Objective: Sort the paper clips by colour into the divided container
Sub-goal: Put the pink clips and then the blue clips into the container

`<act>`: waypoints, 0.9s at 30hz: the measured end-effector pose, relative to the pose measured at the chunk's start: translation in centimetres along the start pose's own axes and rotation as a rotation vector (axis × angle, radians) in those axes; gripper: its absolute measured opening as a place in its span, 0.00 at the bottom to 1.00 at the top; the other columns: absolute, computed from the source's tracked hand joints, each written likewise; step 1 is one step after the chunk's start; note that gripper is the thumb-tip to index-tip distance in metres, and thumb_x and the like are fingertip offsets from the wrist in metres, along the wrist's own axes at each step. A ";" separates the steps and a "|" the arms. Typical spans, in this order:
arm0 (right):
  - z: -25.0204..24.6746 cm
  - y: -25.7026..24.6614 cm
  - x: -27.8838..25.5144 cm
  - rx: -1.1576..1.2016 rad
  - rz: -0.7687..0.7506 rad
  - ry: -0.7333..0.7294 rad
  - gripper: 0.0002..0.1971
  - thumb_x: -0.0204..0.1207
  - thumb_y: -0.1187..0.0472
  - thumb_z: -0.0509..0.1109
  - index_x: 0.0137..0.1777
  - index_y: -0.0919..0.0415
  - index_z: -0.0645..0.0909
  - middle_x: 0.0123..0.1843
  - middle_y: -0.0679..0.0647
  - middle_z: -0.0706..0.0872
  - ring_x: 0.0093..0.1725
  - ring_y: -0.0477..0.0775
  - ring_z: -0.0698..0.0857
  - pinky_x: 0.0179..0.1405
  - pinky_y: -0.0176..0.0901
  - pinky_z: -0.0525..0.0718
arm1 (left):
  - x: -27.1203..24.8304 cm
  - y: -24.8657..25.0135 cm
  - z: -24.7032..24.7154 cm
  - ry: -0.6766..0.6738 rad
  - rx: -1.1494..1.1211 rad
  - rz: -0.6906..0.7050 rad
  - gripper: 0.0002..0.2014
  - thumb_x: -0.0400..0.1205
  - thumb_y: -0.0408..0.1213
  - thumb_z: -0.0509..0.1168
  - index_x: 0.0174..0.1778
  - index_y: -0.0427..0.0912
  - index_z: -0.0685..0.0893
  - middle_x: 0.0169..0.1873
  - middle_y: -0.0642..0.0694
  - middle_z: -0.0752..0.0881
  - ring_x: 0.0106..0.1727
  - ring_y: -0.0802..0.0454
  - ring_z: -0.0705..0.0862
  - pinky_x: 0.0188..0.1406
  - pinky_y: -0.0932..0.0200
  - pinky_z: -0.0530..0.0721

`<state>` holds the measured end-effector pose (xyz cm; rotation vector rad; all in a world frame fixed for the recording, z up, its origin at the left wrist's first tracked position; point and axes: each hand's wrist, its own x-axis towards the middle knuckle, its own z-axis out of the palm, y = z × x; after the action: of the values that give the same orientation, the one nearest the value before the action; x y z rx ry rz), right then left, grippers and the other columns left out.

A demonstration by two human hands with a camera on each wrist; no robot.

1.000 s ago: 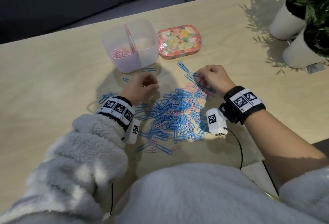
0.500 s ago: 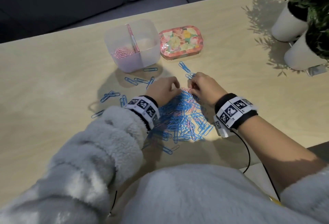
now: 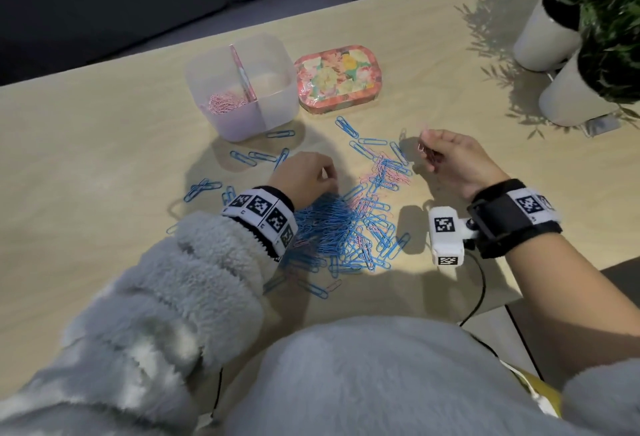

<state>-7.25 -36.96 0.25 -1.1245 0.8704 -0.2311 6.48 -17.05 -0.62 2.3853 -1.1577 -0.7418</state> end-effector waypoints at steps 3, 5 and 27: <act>-0.6 0.1 -0.4 0.134 0.070 -0.042 0.13 0.81 0.70 0.58 0.38 0.59 0.81 0.23 0.48 0.85 0.20 0.42 0.78 0.16 0.30 0.75 | 1.3 1.8 0.7 0.010 0.008 0.005 0.06 0.78 0.40 0.65 0.45 0.44 0.84 0.33 0.51 0.77 0.39 0.49 0.77 0.39 0.59 0.70; -0.7 0.4 -0.3 0.124 0.089 -0.026 0.12 0.81 0.71 0.56 0.44 0.59 0.79 0.24 0.49 0.83 0.20 0.43 0.78 0.17 0.30 0.75 | 2.1 2.9 1.5 -0.011 0.003 -0.009 0.07 0.79 0.42 0.64 0.49 0.44 0.82 0.38 0.51 0.78 0.43 0.51 0.77 0.44 0.59 0.71; 1.0 2.0 -0.2 -0.754 -0.143 0.127 0.14 0.71 0.60 0.73 0.25 0.56 0.80 0.36 0.60 0.91 0.35 0.52 0.86 0.46 0.49 0.88 | 1.8 2.7 2.6 -0.097 0.029 0.039 0.08 0.81 0.33 0.63 0.54 0.35 0.80 0.53 0.38 0.84 0.55 0.41 0.81 0.52 0.57 0.73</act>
<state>-7.23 -35.25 -1.24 -1.8929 1.0234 -0.0879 4.21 -20.31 -1.75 2.3663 -1.2583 -0.8411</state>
